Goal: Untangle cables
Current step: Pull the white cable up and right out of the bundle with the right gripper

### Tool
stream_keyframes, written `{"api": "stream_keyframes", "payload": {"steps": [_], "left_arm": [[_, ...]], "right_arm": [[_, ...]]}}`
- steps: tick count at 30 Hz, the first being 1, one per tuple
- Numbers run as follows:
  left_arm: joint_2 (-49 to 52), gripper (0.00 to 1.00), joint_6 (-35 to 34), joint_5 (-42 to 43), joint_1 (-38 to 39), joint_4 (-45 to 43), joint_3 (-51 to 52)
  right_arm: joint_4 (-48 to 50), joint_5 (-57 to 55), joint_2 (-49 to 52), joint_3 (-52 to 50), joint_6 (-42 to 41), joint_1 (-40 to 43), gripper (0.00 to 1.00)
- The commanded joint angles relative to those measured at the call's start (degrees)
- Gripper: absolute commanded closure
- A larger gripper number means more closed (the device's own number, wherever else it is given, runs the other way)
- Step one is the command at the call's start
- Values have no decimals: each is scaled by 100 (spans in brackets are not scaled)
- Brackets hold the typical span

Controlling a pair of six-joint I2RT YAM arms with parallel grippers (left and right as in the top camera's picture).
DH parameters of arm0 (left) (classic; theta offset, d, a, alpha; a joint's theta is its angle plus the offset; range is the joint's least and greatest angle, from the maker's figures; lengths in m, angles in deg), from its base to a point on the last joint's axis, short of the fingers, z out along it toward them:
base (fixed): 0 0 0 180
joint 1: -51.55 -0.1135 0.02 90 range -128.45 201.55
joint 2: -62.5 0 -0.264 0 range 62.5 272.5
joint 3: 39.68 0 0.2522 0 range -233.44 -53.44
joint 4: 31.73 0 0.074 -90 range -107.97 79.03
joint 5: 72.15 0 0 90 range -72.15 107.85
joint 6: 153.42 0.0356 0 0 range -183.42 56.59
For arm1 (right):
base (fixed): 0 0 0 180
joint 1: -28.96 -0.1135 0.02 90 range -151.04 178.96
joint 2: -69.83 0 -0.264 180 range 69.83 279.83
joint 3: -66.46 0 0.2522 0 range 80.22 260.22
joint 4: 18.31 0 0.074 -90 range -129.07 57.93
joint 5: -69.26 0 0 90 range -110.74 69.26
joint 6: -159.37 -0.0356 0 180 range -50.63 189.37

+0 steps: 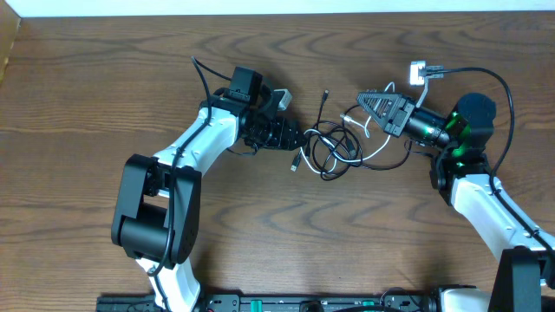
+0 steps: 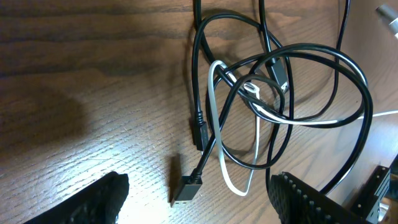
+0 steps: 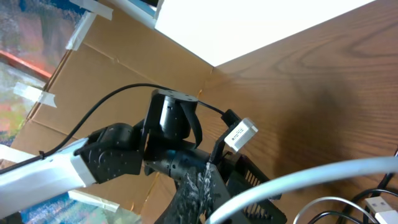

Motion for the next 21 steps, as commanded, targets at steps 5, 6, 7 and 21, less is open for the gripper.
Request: {"api": "stream_keyframes", "payload": {"steps": [5,6,7,21], "left_arm": [[-13,23,-13,-72,7,11,11],[-13,23,-13,-72,7,13,11],[-13,23,-13,-72,7,11,11],[-13,23,-13,-72,7,-13,11]], "right_arm": [[-199,-66,-26,31,190,-33,99],[-201,-66,-26,31,190,-33,99],[-201,-68,-26,31,192,-33,99],[-236,260,-26,105,186,-68,99]]}}
